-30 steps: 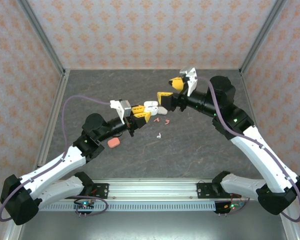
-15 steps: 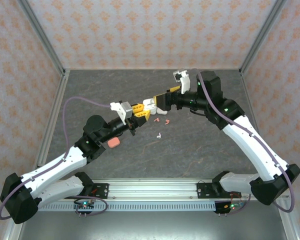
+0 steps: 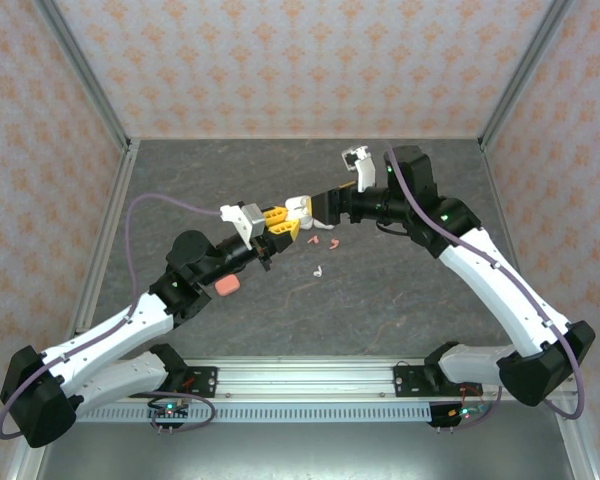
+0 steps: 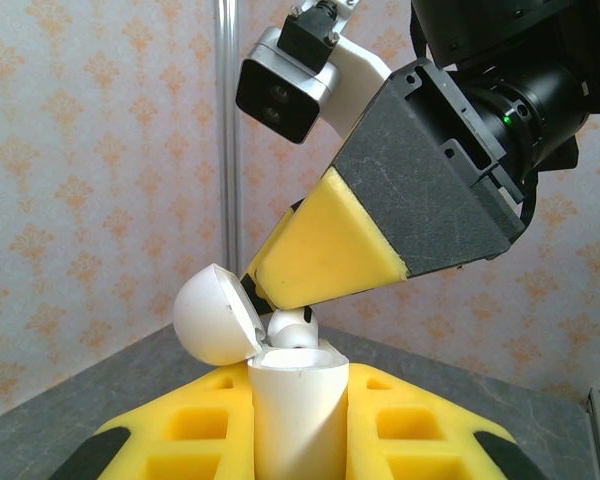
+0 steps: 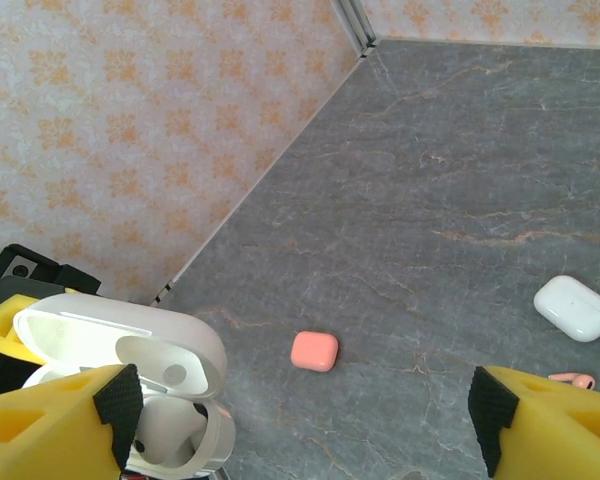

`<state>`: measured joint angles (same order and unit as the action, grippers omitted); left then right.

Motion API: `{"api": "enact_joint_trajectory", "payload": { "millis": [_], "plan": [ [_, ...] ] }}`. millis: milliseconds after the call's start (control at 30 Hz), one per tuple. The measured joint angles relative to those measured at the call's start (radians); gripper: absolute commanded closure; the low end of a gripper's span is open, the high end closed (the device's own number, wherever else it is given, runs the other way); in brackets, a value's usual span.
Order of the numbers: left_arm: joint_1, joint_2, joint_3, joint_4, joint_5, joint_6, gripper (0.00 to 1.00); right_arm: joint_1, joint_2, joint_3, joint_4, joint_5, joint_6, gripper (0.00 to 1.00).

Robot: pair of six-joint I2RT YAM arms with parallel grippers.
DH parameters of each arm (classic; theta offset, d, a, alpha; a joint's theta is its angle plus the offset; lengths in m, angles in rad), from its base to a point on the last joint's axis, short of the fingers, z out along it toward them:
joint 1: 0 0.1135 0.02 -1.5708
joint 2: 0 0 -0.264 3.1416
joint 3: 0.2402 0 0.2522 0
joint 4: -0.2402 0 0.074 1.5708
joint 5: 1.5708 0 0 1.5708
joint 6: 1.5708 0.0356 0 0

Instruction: Insert wireless bluetooth earbuds into charging case

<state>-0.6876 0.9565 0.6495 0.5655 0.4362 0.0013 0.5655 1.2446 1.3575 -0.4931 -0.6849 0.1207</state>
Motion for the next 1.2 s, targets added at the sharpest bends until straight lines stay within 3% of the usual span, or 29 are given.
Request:
{"api": "enact_joint_trajectory", "payload": {
  "millis": [167, 400, 833, 1200],
  "plan": [
    [0.0, 0.002, 0.0, -0.008, -0.001, 0.0, 1.0, 0.0, 0.006, 0.0, 0.0, 0.0, -0.001, 0.14],
    [0.0, 0.001, 0.0, -0.008, -0.022, 0.0, 1.0, -0.005, 0.002, 0.0, -0.002, 0.007, 0.005, 0.03],
    [0.0, -0.207, -0.129, -0.112, -0.143, 0.008, 1.0, -0.013, -0.011, -0.087, -0.098, 0.208, 0.121, 0.12],
    [0.0, -0.312, -0.177, -0.193, -0.183, 0.01, 1.0, 0.089, 0.366, -0.169, -0.139, 0.36, 0.171, 0.15]
  ]
}}
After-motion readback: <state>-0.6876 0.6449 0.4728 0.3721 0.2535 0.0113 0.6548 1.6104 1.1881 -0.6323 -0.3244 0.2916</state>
